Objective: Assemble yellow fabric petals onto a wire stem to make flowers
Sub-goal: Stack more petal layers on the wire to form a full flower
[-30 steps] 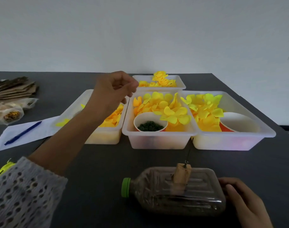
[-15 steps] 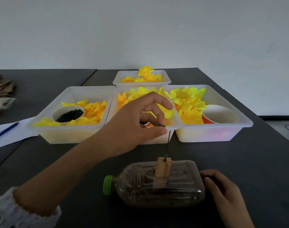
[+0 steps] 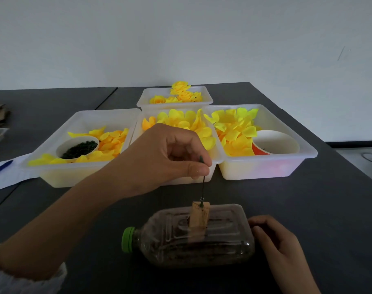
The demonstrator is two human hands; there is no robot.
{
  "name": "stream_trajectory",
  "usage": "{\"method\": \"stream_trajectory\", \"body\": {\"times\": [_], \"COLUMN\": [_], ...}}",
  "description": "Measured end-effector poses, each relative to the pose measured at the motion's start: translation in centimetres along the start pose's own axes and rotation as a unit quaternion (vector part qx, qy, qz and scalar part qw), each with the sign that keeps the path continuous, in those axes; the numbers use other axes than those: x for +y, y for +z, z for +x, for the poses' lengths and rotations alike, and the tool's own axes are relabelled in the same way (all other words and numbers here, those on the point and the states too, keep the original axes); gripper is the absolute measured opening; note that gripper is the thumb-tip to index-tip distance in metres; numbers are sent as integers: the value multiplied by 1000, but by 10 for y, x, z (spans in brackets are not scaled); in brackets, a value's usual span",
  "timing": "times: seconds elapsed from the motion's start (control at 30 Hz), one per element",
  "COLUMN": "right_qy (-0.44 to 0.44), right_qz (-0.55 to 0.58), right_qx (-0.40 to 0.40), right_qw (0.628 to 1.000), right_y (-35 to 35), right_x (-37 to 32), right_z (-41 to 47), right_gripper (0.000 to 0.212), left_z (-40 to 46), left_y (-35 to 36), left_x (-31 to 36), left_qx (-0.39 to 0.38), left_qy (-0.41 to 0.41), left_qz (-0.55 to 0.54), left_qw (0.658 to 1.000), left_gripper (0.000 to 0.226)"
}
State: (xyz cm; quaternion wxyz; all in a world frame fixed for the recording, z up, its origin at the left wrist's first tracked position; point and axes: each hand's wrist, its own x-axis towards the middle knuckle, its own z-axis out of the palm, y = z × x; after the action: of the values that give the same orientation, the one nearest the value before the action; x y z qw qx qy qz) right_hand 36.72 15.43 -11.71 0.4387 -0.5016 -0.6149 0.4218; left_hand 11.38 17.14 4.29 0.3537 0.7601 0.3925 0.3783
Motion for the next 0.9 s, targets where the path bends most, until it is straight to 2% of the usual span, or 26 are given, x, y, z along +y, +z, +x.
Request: {"method": "stream_trajectory", "body": {"times": [0.7, 0.9], "right_qy": [-9, -13], "right_qz": [-1, -19], "right_qx": [9, 8], "right_qw": [1000, 1000], "right_y": [0, 1], "right_x": [-1, -3], "right_z": [1, 0], "right_gripper": [25, 26], "left_z": [3, -5], "left_y": [1, 16], "left_x": [5, -19], "left_qx": [-39, -60], "left_qy": [13, -37], "left_qz": [131, 133], "left_qw": [991, 989], "left_gripper": [6, 7]}}
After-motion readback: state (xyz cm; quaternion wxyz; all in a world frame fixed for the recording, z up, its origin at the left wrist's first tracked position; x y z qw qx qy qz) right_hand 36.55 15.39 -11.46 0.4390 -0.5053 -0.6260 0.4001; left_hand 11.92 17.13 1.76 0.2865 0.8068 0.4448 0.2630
